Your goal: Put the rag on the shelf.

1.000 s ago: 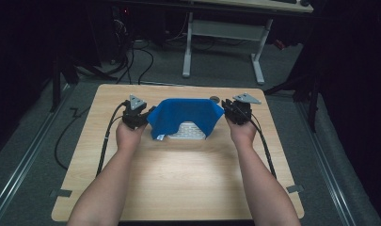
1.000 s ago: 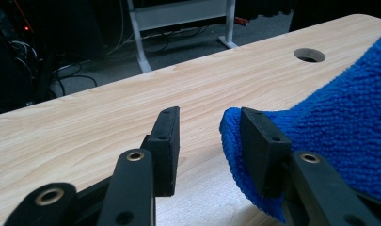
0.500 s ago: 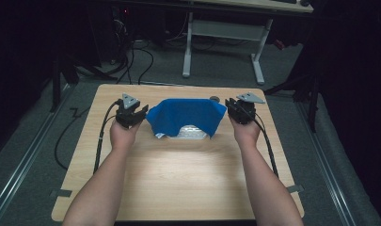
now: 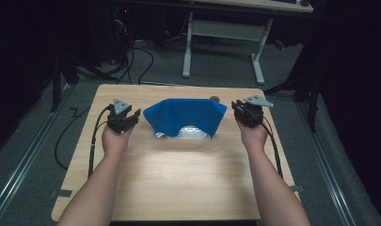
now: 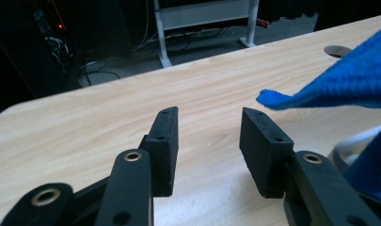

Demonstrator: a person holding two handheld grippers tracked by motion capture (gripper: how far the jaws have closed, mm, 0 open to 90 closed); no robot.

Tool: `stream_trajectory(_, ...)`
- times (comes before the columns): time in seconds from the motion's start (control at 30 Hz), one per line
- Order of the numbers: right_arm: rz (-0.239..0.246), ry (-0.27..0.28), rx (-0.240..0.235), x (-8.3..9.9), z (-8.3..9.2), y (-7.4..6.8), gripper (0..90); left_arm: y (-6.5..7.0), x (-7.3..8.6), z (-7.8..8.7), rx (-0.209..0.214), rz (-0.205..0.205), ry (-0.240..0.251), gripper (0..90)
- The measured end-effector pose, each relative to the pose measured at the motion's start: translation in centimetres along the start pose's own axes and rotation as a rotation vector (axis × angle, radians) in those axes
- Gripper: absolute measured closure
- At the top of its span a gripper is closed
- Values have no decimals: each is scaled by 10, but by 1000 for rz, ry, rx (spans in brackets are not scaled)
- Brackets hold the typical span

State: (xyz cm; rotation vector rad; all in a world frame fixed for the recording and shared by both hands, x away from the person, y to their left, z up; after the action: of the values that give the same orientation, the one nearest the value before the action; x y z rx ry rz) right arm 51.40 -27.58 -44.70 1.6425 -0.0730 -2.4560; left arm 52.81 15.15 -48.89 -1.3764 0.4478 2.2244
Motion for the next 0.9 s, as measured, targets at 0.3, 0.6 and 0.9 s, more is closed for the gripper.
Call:
stream_trajectory(0.3, 5, -14, -13, 12, 17, 2, 696, 7, 18, 17, 6, -1, -20, 561)
stream_trajectory(0.6, 56, -30, -27, 35, 43, 1, 646, 17, 43, 39, 23, 4, -39, 549)
stream_trajectory(0.9, 56, -56, -20, 70, 77, 3, 600, 38, 72, 68, 67, -19, -83, 523)
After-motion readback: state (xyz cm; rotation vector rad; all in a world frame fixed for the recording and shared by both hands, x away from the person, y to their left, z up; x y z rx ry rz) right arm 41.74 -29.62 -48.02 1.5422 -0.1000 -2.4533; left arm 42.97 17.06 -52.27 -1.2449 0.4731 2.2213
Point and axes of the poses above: each handheld gripper's, and its own axes: z roughly backward along the jaws, x roughly out of its underside, y roughly to its right, the point moved 4 cm from there along -z, roughly forward along the jaws, and after that the axes turned 10 degrees about x, right-handed, at the moved point
